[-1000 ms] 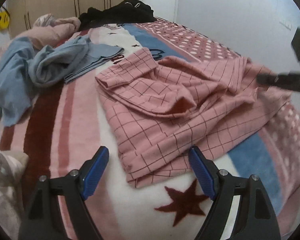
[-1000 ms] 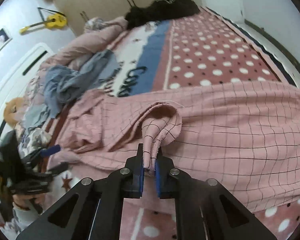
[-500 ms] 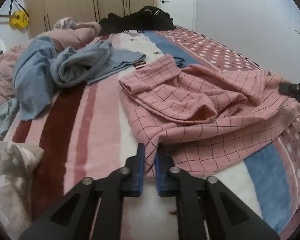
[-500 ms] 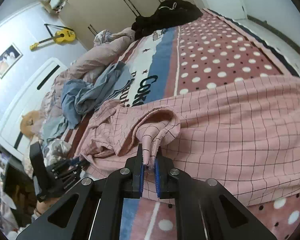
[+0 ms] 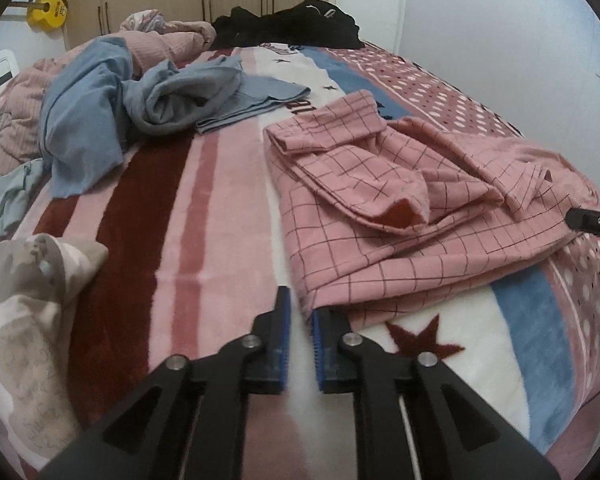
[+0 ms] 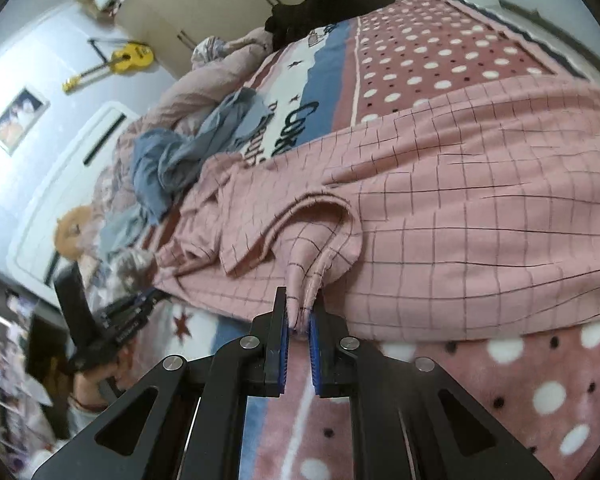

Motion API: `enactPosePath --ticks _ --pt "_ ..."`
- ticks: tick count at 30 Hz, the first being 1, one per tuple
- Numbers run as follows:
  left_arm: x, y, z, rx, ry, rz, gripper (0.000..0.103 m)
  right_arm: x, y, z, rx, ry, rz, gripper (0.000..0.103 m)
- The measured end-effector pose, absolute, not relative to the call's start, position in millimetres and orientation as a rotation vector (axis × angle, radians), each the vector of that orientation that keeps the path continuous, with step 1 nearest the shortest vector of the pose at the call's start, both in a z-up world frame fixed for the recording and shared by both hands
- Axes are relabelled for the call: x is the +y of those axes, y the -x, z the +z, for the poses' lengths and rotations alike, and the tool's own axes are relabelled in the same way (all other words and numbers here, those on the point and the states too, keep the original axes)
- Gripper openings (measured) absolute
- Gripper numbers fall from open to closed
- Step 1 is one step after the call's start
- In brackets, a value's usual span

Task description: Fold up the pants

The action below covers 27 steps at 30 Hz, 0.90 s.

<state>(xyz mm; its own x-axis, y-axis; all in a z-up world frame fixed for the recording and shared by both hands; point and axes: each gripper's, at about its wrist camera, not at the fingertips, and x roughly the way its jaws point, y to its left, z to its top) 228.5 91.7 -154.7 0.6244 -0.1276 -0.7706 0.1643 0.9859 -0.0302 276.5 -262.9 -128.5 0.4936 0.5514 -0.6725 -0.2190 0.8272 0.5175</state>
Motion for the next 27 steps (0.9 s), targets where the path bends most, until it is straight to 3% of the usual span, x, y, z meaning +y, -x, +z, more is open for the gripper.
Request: enactPosePath --ticks 1,2,3,5,8,11,14,18,23,25,27 --pt "93.8 -228.4 -152.8 0.885 -0.033 -0.162 0.022 -263.7 -275.9 -123.5 0.932 -0.363 0.466 0.008" --pt "96.8 -227.3 -150.1 0.882 -0.018 -0.158 0.031 -264.1 -276.2 -118.0 0.918 -0.338 0.455 0.014" --pt "101.7 -224.9 -144.9 0.870 0.005 -0.165 0.036 -264.6 -276.1 -112.3 0.899 -0.314 0.446 0.027" --pt "110.1 -219.3 -133.9 0.837 0.039 -0.177 0.046 -261.1 -276.0 -91.4 0.820 -0.216 0.420 0.041" --pt "117.8 -219.2 -117.7 0.795 0.080 -0.179 0.047 -242.2 -282.0 -72.4 0.773 -0.072 0.461 0.043" --pt "117.7 -229.2 -105.0 0.768 0.103 -0.200 0.049 -207.1 -289.7 -71.1 0.783 0.080 0.561 0.054" --pt "115.0 -241.7 -96.8 0.742 0.106 -0.206 0.059 -171.6 -295.6 -85.4 0.798 0.256 0.598 0.058" --pt "111.4 -264.2 -105.9 0.770 0.117 -0.224 0.059 -152.0 -303.4 -112.3 0.861 0.337 0.649 0.069" --pt "104.1 -270.1 -139.0 0.845 0.072 -0.234 0.059 -144.0 -314.1 -126.9 0.820 0.458 0.524 0.068" --pt "104.1 -270.0 -148.2 0.868 0.058 -0.227 0.059 -149.1 -320.4 -126.1 0.805 0.449 0.487 0.058" --pt "106.2 -269.1 -153.2 0.878 0.056 -0.219 0.059 -161.6 -330.7 -122.4 0.827 0.367 0.464 0.016"
